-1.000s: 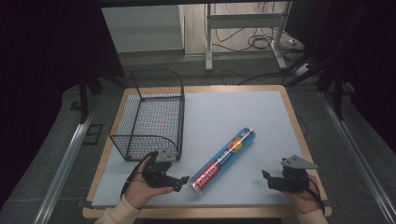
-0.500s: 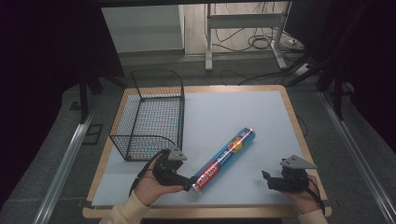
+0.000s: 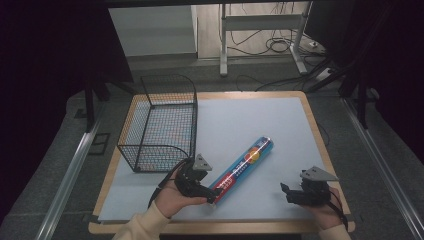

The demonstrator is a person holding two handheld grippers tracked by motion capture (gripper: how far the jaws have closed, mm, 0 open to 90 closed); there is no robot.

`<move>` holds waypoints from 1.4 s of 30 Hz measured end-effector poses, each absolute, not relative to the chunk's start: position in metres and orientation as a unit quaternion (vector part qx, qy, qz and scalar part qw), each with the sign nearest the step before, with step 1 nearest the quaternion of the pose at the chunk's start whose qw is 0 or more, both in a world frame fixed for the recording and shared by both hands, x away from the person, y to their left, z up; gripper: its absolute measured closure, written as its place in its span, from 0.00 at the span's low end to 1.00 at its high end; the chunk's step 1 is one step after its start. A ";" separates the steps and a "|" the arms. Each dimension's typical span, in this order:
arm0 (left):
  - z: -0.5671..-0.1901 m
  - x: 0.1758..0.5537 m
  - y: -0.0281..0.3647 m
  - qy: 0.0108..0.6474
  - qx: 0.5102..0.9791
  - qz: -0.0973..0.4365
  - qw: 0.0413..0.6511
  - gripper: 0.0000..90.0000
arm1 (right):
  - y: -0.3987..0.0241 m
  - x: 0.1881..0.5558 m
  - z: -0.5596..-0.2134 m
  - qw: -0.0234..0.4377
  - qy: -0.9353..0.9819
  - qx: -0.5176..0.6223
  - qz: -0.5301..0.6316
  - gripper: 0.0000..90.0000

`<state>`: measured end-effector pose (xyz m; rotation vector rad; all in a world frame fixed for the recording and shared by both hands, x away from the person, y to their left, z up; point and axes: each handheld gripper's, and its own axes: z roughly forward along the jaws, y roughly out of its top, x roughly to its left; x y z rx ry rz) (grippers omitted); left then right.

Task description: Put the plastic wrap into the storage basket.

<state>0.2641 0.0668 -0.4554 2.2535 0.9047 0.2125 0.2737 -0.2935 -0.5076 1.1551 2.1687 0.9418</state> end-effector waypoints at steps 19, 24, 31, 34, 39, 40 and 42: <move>-0.457 0.283 0.029 0.333 0.882 0.076 0.324 0.16 | -0.294 0.274 -0.509 0.252 0.800 0.425 0.342 0.13; -0.459 0.289 0.018 0.331 0.886 0.074 0.317 0.15 | -0.293 0.274 -0.509 0.253 0.801 0.423 0.341 0.13; -0.462 0.300 0.004 0.332 0.892 0.068 0.298 0.15 | -0.293 0.275 -0.510 0.253 0.801 0.423 0.340 0.13; -0.465 0.308 -0.005 0.334 0.896 0.065 0.285 0.15 | -0.293 0.275 -0.510 0.252 0.803 0.422 0.338 0.13; -0.469 0.317 -0.015 0.336 0.901 0.060 0.268 0.15 | -0.293 0.275 -0.510 0.253 0.803 0.421 0.337 0.13; -0.471 0.320 -0.017 0.336 0.903 0.058 0.261 0.15 | -0.293 0.275 -0.510 0.253 0.803 0.421 0.337 0.13; -0.473 0.323 -0.020 0.338 0.904 0.054 0.256 0.15 | -0.294 0.275 -0.510 0.254 0.803 0.421 0.337 0.13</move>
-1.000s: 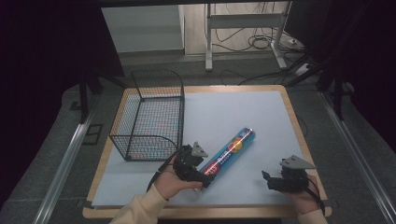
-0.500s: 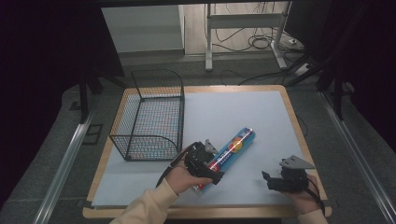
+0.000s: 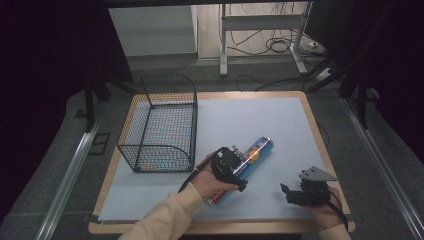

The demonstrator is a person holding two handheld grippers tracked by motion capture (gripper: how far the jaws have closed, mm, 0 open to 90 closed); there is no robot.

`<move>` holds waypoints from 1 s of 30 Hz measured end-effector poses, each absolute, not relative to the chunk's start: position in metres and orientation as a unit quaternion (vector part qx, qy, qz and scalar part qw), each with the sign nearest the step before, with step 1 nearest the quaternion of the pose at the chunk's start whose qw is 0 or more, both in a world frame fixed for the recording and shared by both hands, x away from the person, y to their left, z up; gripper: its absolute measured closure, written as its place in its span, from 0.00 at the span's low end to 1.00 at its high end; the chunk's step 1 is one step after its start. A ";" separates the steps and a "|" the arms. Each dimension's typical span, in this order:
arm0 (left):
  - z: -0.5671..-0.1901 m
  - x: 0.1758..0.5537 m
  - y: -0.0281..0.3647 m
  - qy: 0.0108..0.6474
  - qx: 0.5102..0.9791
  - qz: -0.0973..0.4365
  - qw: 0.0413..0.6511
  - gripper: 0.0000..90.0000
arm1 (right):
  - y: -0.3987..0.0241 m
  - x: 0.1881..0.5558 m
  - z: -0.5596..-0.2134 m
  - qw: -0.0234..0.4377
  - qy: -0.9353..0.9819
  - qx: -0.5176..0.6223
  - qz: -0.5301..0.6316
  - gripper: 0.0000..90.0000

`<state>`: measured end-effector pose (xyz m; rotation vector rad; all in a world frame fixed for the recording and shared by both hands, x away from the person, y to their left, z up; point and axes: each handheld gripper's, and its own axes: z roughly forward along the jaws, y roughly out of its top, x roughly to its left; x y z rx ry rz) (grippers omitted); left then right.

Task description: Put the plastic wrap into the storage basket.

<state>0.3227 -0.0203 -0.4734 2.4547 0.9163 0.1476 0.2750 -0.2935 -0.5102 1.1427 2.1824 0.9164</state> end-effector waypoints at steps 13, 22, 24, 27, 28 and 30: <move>-0.487 0.339 -0.036 0.341 0.916 0.054 0.204 0.19 | -0.294 0.275 -0.510 0.255 0.804 0.420 0.336 0.13; -0.496 0.345 -0.040 0.351 0.918 0.045 0.182 0.24 | -0.294 0.275 -0.510 0.255 0.805 0.420 0.333 0.13; -0.497 0.345 -0.041 0.352 0.918 0.045 0.179 0.25 | -0.293 0.275 -0.510 0.255 0.804 0.420 0.334 0.13; -0.499 0.347 -0.043 0.354 0.918 0.046 0.171 0.27 | -0.294 0.275 -0.510 0.255 0.804 0.420 0.335 0.13; -0.499 0.347 -0.043 0.355 0.918 0.050 0.170 0.29 | -0.294 0.275 -0.510 0.256 0.804 0.420 0.335 0.13; -0.499 0.350 -0.041 0.357 0.917 0.042 0.171 0.33 | -0.294 0.275 -0.510 0.256 0.804 0.420 0.334 0.13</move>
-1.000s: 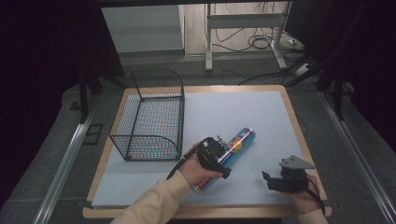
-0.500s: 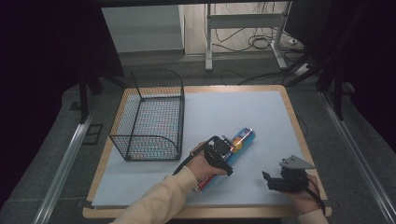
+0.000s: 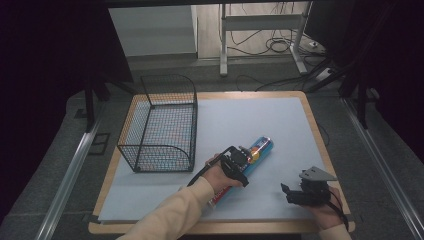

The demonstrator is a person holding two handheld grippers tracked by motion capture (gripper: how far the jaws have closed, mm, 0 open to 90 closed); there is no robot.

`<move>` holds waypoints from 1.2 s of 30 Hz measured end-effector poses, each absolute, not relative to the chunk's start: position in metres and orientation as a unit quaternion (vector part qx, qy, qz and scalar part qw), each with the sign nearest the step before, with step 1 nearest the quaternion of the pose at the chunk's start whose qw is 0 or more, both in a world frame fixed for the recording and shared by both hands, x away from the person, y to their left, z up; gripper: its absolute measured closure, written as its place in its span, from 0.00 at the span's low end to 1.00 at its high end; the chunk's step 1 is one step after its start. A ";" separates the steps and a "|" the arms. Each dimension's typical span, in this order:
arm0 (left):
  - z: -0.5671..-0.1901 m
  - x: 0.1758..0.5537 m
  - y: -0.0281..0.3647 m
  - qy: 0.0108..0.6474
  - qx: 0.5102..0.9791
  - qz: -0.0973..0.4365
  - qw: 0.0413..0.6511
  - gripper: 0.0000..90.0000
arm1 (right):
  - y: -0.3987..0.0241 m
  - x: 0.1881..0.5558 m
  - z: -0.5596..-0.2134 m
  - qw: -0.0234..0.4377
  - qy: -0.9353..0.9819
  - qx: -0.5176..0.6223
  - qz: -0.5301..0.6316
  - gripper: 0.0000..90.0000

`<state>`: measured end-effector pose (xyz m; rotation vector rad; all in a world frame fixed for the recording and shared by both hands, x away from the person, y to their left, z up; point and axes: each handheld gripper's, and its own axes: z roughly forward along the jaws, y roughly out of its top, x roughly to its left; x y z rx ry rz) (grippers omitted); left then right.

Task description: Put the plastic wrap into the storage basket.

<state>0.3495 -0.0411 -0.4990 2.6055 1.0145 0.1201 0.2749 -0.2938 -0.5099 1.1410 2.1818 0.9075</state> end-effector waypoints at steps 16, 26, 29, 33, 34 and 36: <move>-0.482 0.358 -0.026 0.355 0.917 0.015 0.180 0.35 | -0.295 0.275 -0.509 0.258 0.801 0.423 0.335 0.13; -0.473 0.357 -0.018 0.351 0.916 0.016 0.191 0.35 | -0.295 0.275 -0.509 0.259 0.801 0.423 0.335 0.13; -0.471 0.356 -0.017 0.348 0.917 0.023 0.193 0.35 | -0.295 0.275 -0.509 0.259 0.801 0.423 0.335 0.13; -0.465 0.356 -0.015 0.346 0.916 0.028 0.200 0.35 | -0.295 0.275 -0.509 0.259 0.801 0.424 0.335 0.13; -0.464 0.356 -0.015 0.346 0.915 0.029 0.203 0.35 | -0.295 0.275 -0.509 0.259 0.801 0.424 0.335 0.13; -0.460 0.356 -0.014 0.344 0.915 0.032 0.208 0.35 | -0.295 0.275 -0.509 0.259 0.801 0.423 0.335 0.13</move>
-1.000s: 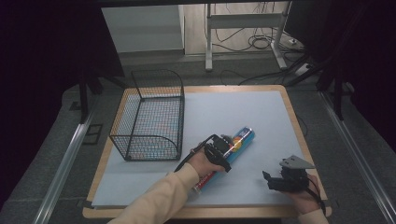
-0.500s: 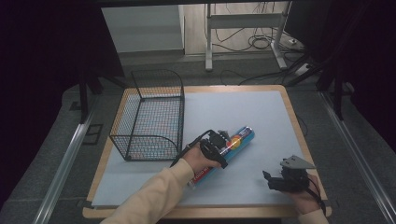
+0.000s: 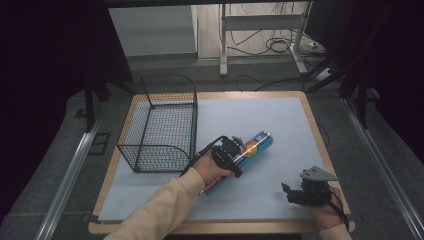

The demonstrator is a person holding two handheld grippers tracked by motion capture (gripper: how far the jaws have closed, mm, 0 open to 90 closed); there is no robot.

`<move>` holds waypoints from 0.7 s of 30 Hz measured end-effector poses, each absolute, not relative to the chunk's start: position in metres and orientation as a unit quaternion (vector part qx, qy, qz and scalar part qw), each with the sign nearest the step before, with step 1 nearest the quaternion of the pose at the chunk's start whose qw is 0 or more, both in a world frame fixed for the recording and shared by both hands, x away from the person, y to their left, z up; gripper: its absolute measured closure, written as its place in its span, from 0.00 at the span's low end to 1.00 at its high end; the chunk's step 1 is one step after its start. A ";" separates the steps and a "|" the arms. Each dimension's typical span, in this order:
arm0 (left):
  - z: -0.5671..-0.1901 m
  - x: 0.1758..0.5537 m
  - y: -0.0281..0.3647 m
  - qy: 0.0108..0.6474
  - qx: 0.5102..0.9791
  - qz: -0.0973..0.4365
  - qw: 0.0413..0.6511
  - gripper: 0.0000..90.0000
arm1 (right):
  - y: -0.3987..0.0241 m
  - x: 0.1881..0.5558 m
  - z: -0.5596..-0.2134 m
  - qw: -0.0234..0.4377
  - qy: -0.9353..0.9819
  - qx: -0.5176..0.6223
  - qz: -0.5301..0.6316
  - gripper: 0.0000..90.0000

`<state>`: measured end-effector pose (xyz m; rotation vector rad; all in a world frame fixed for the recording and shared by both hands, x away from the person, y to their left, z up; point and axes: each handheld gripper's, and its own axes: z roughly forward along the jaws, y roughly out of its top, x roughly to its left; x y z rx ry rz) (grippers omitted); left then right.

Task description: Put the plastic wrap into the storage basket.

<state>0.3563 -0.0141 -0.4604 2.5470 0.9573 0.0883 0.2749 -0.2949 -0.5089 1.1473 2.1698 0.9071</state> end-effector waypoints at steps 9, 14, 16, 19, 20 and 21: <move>-0.443 0.358 -0.007 0.343 0.910 0.042 0.231 0.35 | -0.296 0.275 -0.509 0.259 0.800 0.425 0.334 0.13; -0.436 0.358 -0.002 0.349 0.905 0.048 0.241 0.35 | -0.296 0.275 -0.509 0.259 0.801 0.425 0.333 0.13; -0.434 0.359 0.000 0.349 0.904 0.051 0.242 0.35 | -0.296 0.275 -0.509 0.259 0.801 0.425 0.333 0.13; -0.431 0.359 0.002 0.349 0.903 0.054 0.245 0.35 | -0.296 0.275 -0.509 0.260 0.801 0.425 0.333 0.13; -0.430 0.360 0.003 0.350 0.903 0.055 0.245 0.35 | -0.296 0.275 -0.510 0.260 0.801 0.425 0.332 0.13; -0.428 0.360 0.003 0.350 0.902 0.056 0.247 0.35 | -0.296 0.276 -0.510 0.260 0.801 0.425 0.332 0.13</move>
